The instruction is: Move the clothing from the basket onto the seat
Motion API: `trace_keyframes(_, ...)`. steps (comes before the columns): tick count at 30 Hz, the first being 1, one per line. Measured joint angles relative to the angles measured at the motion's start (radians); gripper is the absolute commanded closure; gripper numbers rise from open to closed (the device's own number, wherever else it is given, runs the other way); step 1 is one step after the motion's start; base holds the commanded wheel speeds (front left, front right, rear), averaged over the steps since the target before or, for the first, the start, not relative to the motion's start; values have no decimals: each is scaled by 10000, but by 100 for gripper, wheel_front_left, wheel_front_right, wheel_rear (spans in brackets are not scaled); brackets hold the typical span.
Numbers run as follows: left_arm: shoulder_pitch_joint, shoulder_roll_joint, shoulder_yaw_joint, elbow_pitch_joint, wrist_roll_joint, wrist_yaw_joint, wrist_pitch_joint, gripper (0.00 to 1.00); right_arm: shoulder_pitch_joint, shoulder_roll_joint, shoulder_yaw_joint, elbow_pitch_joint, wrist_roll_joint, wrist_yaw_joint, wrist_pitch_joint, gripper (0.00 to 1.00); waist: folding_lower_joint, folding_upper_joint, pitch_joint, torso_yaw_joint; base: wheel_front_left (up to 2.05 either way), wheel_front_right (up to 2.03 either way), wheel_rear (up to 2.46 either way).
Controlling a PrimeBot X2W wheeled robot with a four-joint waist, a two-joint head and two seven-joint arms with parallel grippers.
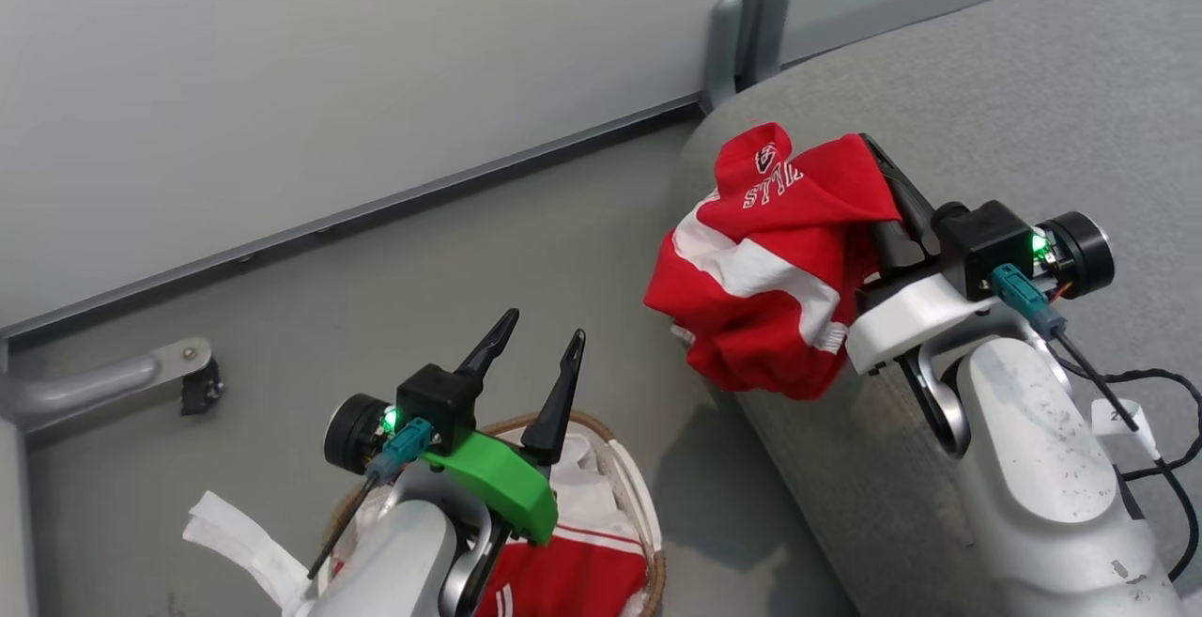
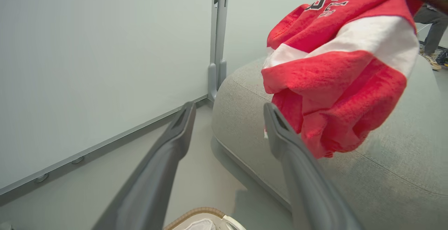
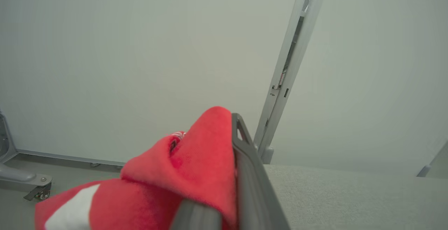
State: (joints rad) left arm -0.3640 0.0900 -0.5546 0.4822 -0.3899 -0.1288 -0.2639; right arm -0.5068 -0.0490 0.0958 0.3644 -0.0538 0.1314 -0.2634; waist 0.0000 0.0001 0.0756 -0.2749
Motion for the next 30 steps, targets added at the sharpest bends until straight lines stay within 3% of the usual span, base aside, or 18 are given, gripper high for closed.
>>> trace_keyframes(14, -5, -29, -589, -299, 31, -2, 0, 0, 81, -12, -727, -56, -454, 0, 2, 100, 0, 0, 542, -2114, 0, 0, 0)
trace_keyframes(22, -244, 282, -857, -464, 42, -2, 0, 0, -528, -173, -1264, 180, -476, 0, 0, 100, 0, 0, 1197, -2201, 0, 0, 0)
trace_keyframes(30, -1196, 892, -1200, -642, 268, -2, 0, 0, -2996, -934, -2535, 667, 31, 0, 0, 100, 1, 0, 2350, -1654, 0, 0, 0)
